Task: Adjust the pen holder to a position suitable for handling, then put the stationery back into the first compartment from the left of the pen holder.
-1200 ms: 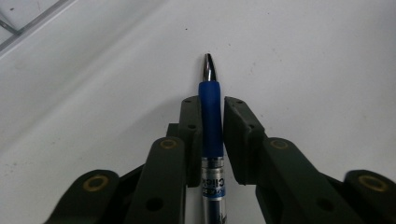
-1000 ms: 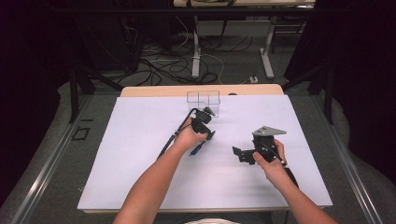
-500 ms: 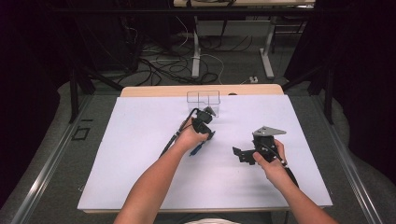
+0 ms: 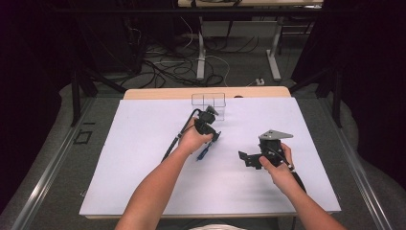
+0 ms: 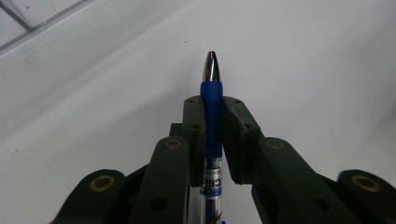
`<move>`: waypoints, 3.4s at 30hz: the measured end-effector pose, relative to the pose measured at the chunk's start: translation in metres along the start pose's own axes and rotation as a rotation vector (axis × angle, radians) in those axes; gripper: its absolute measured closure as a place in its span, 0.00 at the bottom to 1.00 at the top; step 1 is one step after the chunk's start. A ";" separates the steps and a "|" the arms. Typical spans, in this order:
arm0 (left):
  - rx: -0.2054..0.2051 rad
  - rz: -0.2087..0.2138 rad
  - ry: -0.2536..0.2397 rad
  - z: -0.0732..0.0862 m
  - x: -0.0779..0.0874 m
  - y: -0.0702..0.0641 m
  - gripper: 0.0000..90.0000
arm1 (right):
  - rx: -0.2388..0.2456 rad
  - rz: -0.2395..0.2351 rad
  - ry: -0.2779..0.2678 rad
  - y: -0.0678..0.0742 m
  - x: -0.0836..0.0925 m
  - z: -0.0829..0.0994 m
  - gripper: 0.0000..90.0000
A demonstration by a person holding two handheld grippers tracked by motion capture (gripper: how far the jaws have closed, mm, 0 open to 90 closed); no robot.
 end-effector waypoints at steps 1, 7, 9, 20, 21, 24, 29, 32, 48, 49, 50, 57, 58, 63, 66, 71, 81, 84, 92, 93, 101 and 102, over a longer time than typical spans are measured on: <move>0.007 0.000 -0.008 0.000 0.001 -0.001 0.89 | 0.001 0.000 0.000 0.000 0.000 0.000 0.00; 0.024 0.001 -0.073 -0.002 0.007 -0.002 0.89 | 0.002 0.004 0.001 -0.001 0.000 0.000 0.00; 0.024 0.006 -0.094 -0.003 0.009 -0.002 0.89 | 0.002 0.002 0.002 -0.001 0.000 0.000 0.00; 0.018 0.007 -0.212 -0.005 0.024 -0.003 0.89 | 0.004 0.007 0.002 -0.001 -0.001 0.001 0.00; 0.019 0.007 -0.230 -0.006 0.025 -0.003 0.89 | 0.005 0.007 0.003 -0.001 -0.001 0.001 0.00; 0.031 -0.002 -0.260 -0.006 0.030 -0.003 0.89 | 0.004 0.008 0.003 -0.001 -0.001 0.001 0.00; 0.062 -0.023 -0.344 -0.006 0.040 0.000 0.89 | 0.003 0.009 0.004 -0.001 -0.001 0.001 0.00; 0.062 -0.042 -0.377 -0.007 0.046 0.003 0.89 | 0.005 0.008 0.005 -0.001 -0.001 0.001 0.00; 0.093 -0.123 -0.557 -0.008 0.071 0.017 0.89 | 0.003 0.002 0.010 0.000 0.000 0.001 0.00; 0.096 -0.130 -0.568 -0.008 0.073 0.018 0.89 | 0.005 0.005 0.008 0.000 0.000 0.001 0.00; 0.096 -0.132 -0.574 -0.008 0.074 0.019 0.89 | 0.006 0.006 0.007 0.000 -0.001 0.001 0.00; 0.108 -0.145 -0.609 -0.009 0.085 0.023 0.89 | 0.004 0.006 0.006 0.000 -0.001 0.001 0.00; 0.106 -0.142 -0.608 -0.010 0.086 0.024 0.89 | 0.007 0.004 0.007 0.000 -0.001 0.001 0.00; 0.112 -0.145 -0.625 -0.014 0.093 0.026 0.89 | 0.000 0.004 0.007 0.000 0.000 0.001 0.00; 0.107 -0.151 -0.637 -0.016 0.101 0.029 0.89 | -0.001 0.003 0.009 -0.001 0.001 0.001 0.00; 0.105 -0.177 -0.654 -0.019 0.108 0.034 0.89 | -0.004 -0.006 0.001 -0.002 0.001 0.001 0.00; 0.135 -0.222 -0.728 -0.030 0.124 0.046 0.89 | -0.009 0.003 0.000 -0.004 0.003 0.001 0.00; 0.136 -0.231 -0.742 -0.034 0.125 0.048 0.89 | -0.013 0.001 -0.001 -0.003 0.004 0.000 0.00; 0.131 -0.261 -0.764 -0.041 0.126 0.052 0.89 | -0.012 -0.001 -0.002 0.000 0.004 0.001 0.00; 0.134 -0.271 -0.762 -0.042 0.126 0.054 0.89 | -0.010 -0.001 -0.001 0.000 0.005 0.001 0.00; 0.165 -0.296 -0.783 -0.046 0.128 0.066 0.89 | -0.013 0.003 -0.001 -0.001 0.005 0.001 0.00; 0.166 -0.300 -0.786 -0.046 0.128 0.067 0.89 | -0.016 0.004 0.000 -0.001 0.006 0.002 0.00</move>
Point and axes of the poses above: each handheld gripper's, and its own axes: x roughly backward along the jaws, z roughly out of its underside, y roughly to its left, the point moved 2 cm from there along -x, roughly forward along the jaws, and after that the axes turned 15 degrees about -x, right-handed, at the moved point
